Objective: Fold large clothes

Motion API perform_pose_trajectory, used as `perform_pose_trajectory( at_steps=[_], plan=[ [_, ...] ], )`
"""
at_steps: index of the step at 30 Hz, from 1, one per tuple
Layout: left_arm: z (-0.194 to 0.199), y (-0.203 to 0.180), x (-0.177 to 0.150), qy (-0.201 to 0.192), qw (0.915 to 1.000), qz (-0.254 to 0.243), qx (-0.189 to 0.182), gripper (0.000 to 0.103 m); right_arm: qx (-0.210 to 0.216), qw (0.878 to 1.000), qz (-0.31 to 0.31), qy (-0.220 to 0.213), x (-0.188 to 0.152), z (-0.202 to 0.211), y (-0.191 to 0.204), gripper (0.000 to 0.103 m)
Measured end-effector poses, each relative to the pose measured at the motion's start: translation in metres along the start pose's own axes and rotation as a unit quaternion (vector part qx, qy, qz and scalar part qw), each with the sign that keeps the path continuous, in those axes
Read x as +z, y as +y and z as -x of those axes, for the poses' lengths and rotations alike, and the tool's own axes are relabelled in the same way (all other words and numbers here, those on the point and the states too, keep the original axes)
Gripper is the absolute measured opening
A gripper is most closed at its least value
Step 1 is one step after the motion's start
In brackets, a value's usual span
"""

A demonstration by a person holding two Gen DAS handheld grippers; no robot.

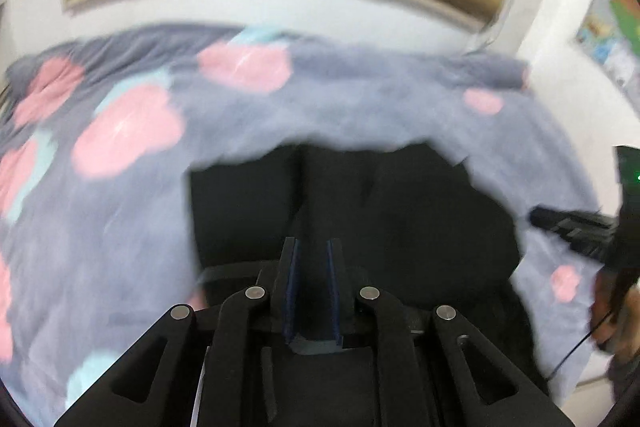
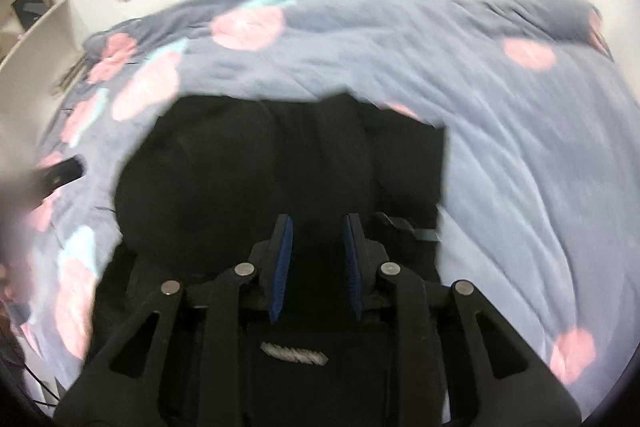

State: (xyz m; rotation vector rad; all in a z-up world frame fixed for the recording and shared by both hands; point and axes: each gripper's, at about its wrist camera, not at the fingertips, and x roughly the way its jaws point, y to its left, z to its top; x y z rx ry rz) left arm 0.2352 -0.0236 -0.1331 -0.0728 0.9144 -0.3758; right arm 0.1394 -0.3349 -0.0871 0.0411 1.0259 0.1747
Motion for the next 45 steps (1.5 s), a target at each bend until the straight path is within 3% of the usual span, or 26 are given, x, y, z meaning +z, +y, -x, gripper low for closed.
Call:
perform_pose_trajectory(
  at_steps=[2, 5, 9, 12, 17, 20, 24, 27, 30, 33, 36, 38, 40, 42, 45],
  plan=[
    [-0.016, -0.011, 0.017, 0.002, 0.9997, -0.011, -0.021, 0.017, 0.017, 1.000, 0.008, -0.010, 0.016, -0.008, 0.020, 0.030],
    [-0.057, -0.015, 0.012, 0.050, 0.9971, -0.007, -0.057, 0.017, 0.026, 0.999, 0.018, 0.034, 0.018, -0.045, 0.035, 0.031],
    [-0.109, -0.014, -0.042, 0.134, 0.9891, -0.011, -0.060, 0.016, 0.020, 0.995, 0.026, 0.098, -0.021, -0.092, 0.035, 0.032],
    [-0.145, 0.002, -0.089, 0.181, 0.9805, 0.032, -0.070, 0.016, 0.025, 0.987, -0.001, 0.159, -0.057, -0.129, 0.020, 0.030],
    [-0.147, 0.020, -0.099, 0.168, 0.9760, 0.097, -0.099, 0.016, 0.038, 0.986, -0.027, 0.158, -0.074, -0.141, 0.009, 0.031],
    [-0.129, 0.016, -0.093, 0.156, 0.9797, 0.082, -0.094, 0.016, 0.048, 0.986, -0.028, 0.159, -0.068, -0.124, 0.006, 0.031],
    [-0.088, 0.011, -0.072, 0.109, 0.9872, 0.065, -0.097, 0.016, 0.054, 0.993, -0.039, 0.093, -0.046, -0.072, -0.003, 0.034],
    [-0.078, 0.020, -0.062, 0.082, 0.9897, 0.077, -0.088, 0.019, 0.033, 0.996, -0.044, 0.068, -0.030, -0.066, -0.013, 0.034],
    [-0.103, 0.035, -0.067, 0.107, 0.9866, 0.101, -0.070, 0.020, 0.004, 0.994, -0.048, 0.094, -0.032, -0.095, -0.018, 0.034],
    [-0.143, 0.044, -0.089, 0.148, 0.9752, 0.138, -0.089, 0.017, 0.001, 0.987, -0.060, 0.150, -0.047, -0.139, -0.022, 0.033],
    [-0.149, 0.048, -0.092, 0.151, 0.9707, 0.159, -0.098, 0.016, -0.010, 0.988, -0.041, 0.145, -0.053, -0.143, -0.016, 0.034],
    [-0.133, 0.046, -0.090, 0.142, 0.9717, 0.159, -0.101, 0.016, -0.012, 0.988, -0.037, 0.150, -0.058, -0.132, -0.013, 0.034],
    [-0.110, 0.044, -0.090, 0.131, 0.9770, 0.137, -0.099, 0.016, 0.011, 0.988, -0.055, 0.147, -0.064, -0.114, -0.016, 0.036],
    [-0.083, 0.042, -0.093, 0.123, 0.9808, 0.120, -0.092, 0.016, 0.031, 0.988, -0.067, 0.134, -0.072, -0.090, -0.022, 0.042],
    [-0.032, 0.049, -0.112, 0.115, 0.9848, 0.113, -0.064, 0.018, 0.017, 0.991, -0.063, 0.115, -0.094, -0.049, -0.026, 0.051]
  ],
)
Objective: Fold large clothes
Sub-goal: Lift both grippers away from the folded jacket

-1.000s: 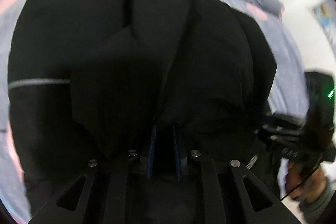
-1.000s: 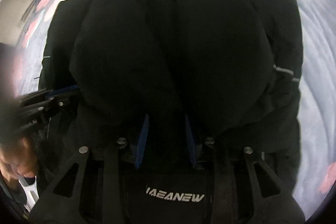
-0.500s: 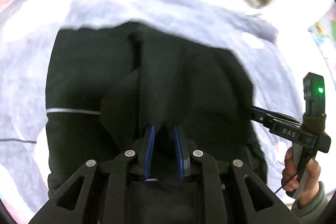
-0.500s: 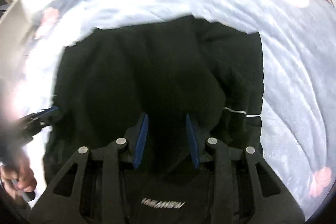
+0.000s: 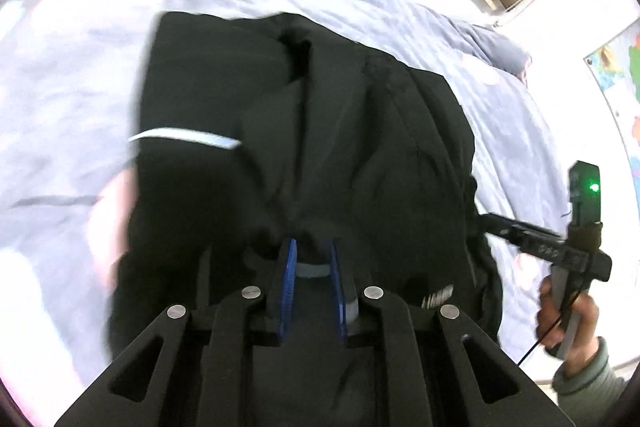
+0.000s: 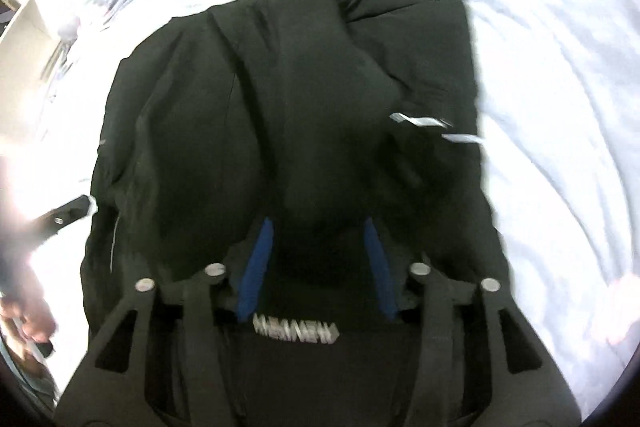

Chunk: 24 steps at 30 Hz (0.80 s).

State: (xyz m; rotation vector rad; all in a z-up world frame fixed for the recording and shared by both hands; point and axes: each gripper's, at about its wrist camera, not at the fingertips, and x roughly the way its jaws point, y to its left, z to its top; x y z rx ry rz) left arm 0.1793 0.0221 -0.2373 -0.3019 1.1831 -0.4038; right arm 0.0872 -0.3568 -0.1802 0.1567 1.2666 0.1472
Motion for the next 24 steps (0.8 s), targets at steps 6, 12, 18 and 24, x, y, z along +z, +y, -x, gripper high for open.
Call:
perform_pose_trajectory(
  at_steps=[6, 12, 18, 24],
  plan=[
    [0.071, 0.027, -0.061, -0.027, 0.9983, 0.017, 0.049, 0.020, -0.026, 1.000, 0.016, -0.002, -0.063, 0.050, -0.010, 0.058],
    [0.125, 0.059, -0.116, -0.061, 0.9940, 0.069, 0.059, 0.022, -0.037, 0.999, -0.013, -0.006, -0.093, 0.077, -0.031, 0.065],
    [0.150, 0.078, -0.155, -0.067, 0.9884, 0.104, 0.088, 0.033, -0.043, 0.998, -0.047, 0.007, -0.139, 0.089, -0.043, 0.066],
    [0.140, 0.098, -0.198, -0.014, 0.9855, 0.151, 0.077, 0.053, -0.065, 0.994, -0.073, 0.039, -0.179, 0.085, -0.064, 0.066]
  ],
)
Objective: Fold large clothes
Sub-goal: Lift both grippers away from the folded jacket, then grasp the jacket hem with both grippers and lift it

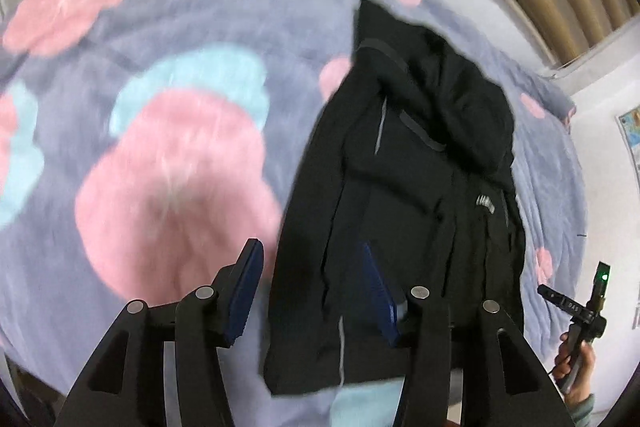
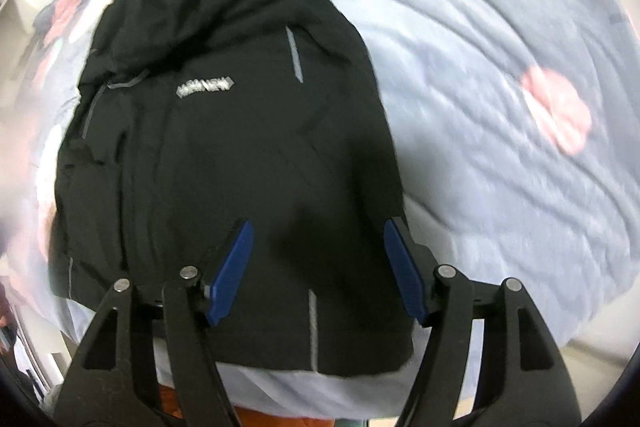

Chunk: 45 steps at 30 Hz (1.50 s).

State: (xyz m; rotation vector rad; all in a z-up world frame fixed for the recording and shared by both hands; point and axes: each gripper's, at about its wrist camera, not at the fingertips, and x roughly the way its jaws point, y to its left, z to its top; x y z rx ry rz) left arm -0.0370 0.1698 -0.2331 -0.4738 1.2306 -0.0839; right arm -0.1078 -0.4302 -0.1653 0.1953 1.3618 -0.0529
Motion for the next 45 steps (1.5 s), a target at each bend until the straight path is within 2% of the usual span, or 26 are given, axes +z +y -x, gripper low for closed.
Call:
perform_pose_trajectory(
  at_steps=[3, 9, 13, 16, 22, 26, 30, 31, 33, 34, 35, 36, 38, 40, 42, 43, 45],
  plan=[
    [-0.015, 0.007, -0.018, 0.035, 0.9993, 0.013, -0.008, 0.053, -0.004, 1.000, -0.021, 0.017, -0.015, -0.007, -0.017, 0.066],
    [-0.043, 0.016, -0.049, 0.080, 0.9963, 0.030, -0.012, 0.053, 0.002, 0.996, -0.073, 0.045, -0.041, -0.021, -0.052, 0.067],
    [-0.057, 0.019, -0.061, 0.103, 0.9939, 0.035, -0.016, 0.053, 0.000, 0.994, -0.089, 0.056, -0.052, -0.030, -0.066, 0.067],
    [-0.071, 0.019, -0.068, 0.126, 0.9911, 0.038, -0.022, 0.053, 0.016, 0.993, -0.097, 0.071, -0.058, -0.040, -0.071, 0.067],
    [-0.086, 0.019, -0.072, 0.139, 0.9893, 0.044, -0.012, 0.053, 0.018, 0.992, -0.102, 0.072, -0.062, -0.057, -0.074, 0.069],
    [-0.086, 0.020, -0.072, 0.138, 0.9890, 0.051, -0.012, 0.053, 0.024, 0.991, -0.108, 0.070, -0.059, -0.068, -0.081, 0.079],
    [-0.090, 0.022, -0.074, 0.142, 0.9881, 0.058, -0.017, 0.057, 0.054, 0.990, -0.110, 0.076, -0.054, -0.080, -0.080, 0.078],
    [-0.091, 0.022, -0.074, 0.143, 0.9876, 0.062, -0.020, 0.057, 0.058, 0.990, -0.106, 0.080, -0.054, -0.082, -0.077, 0.077],
    [-0.090, 0.022, -0.074, 0.137, 0.9884, 0.062, -0.022, 0.057, 0.079, 0.989, -0.096, 0.079, -0.053, -0.082, -0.071, 0.042],
    [-0.086, 0.018, -0.075, 0.128, 0.9903, 0.049, -0.023, 0.053, 0.087, 0.989, -0.092, 0.079, -0.054, -0.081, -0.069, 0.035],
    [-0.083, 0.016, -0.076, 0.123, 0.9915, 0.036, -0.024, 0.039, 0.088, 0.989, -0.085, 0.078, -0.054, -0.078, -0.067, 0.025],
    [-0.080, 0.014, -0.078, 0.121, 0.9918, 0.028, -0.026, 0.033, 0.090, 0.990, -0.073, 0.075, -0.056, -0.074, -0.066, 0.021],
    [-0.074, 0.012, -0.079, 0.114, 0.9927, 0.025, -0.031, 0.031, 0.095, 0.991, -0.061, 0.071, -0.059, -0.068, -0.066, 0.020],
    [-0.072, 0.014, -0.079, 0.113, 0.9923, 0.032, -0.040, 0.030, 0.101, 0.990, -0.059, 0.077, -0.062, -0.068, -0.068, 0.025],
    [-0.077, 0.015, -0.079, 0.118, 0.9913, 0.040, -0.043, 0.031, 0.112, 0.987, -0.065, 0.092, -0.063, -0.074, -0.067, 0.036],
    [-0.080, 0.014, -0.079, 0.122, 0.9907, 0.042, -0.044, 0.034, 0.118, 0.986, -0.067, 0.097, -0.063, -0.077, -0.067, 0.041],
    [-0.085, 0.011, -0.078, 0.123, 0.9908, 0.040, -0.038, 0.035, 0.115, 0.986, -0.066, 0.103, -0.062, -0.083, -0.064, 0.044]
  ],
)
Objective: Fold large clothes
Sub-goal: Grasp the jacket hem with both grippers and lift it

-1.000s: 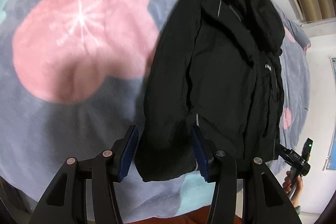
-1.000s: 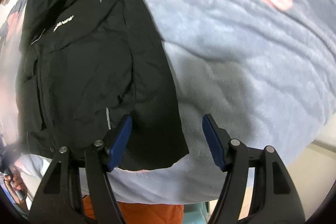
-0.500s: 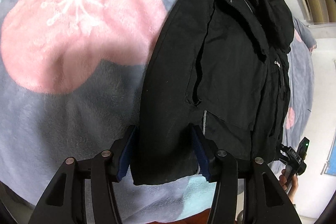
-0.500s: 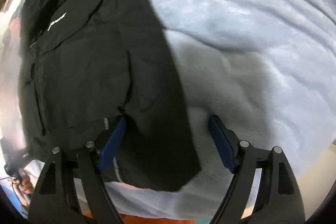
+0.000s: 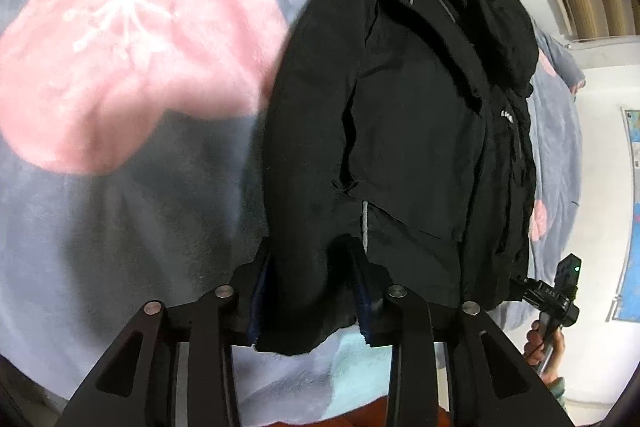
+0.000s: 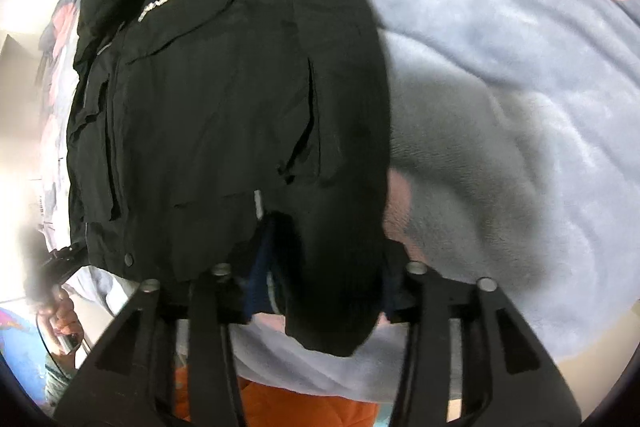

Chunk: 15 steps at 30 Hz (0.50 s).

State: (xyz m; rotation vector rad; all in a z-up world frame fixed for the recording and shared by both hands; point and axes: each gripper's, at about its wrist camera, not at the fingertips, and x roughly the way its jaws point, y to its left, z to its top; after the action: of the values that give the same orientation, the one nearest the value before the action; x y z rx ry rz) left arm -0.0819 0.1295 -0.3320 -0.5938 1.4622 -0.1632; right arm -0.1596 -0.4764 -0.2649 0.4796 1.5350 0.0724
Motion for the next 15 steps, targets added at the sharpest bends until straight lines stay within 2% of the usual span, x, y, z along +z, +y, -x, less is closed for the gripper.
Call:
perform_pose_trajectory(
  at_steps=[1, 2, 3, 4, 5, 7, 10, 15],
  plan=[
    [-0.001, -0.004, 0.001, -0.003, 0.9999, -0.007, 0.008, 0.035, -0.008, 1.000, 0.005, 0.002, 0.001, -0.001, 0.011, 0.044],
    [0.000, -0.008, 0.002, -0.006, 0.9997, -0.014, 0.017, 0.027, -0.016, 1.000, 0.010, 0.003, 0.002, -0.003, 0.018, 0.035],
    [0.002, -0.010, 0.002, -0.011, 0.9994, -0.021, 0.026, 0.018, -0.018, 1.000, 0.016, 0.001, 0.001, 0.001, 0.020, 0.018],
    [0.007, -0.015, 0.005, -0.017, 0.9991, -0.027, 0.028, 0.013, -0.015, 1.000, 0.023, -0.004, 0.002, 0.004, 0.025, 0.014],
    [0.014, -0.017, 0.007, -0.027, 0.9990, -0.027, 0.023, 0.011, -0.017, 0.999, 0.028, -0.011, 0.004, 0.009, 0.031, 0.011],
    [0.035, -0.023, 0.015, -0.053, 0.9982, -0.029, 0.002, 0.010, -0.016, 0.999, 0.038, -0.029, 0.007, 0.027, 0.039, 0.009],
    [0.066, -0.040, 0.032, -0.089, 0.9949, -0.042, -0.023, 0.010, 0.019, 0.997, 0.037, -0.061, 0.016, 0.061, 0.046, 0.008],
    [0.103, -0.081, 0.076, -0.142, 0.9860, -0.076, -0.044, 0.010, 0.042, 0.991, 0.052, -0.120, 0.053, 0.114, 0.064, 0.008]
  ],
)
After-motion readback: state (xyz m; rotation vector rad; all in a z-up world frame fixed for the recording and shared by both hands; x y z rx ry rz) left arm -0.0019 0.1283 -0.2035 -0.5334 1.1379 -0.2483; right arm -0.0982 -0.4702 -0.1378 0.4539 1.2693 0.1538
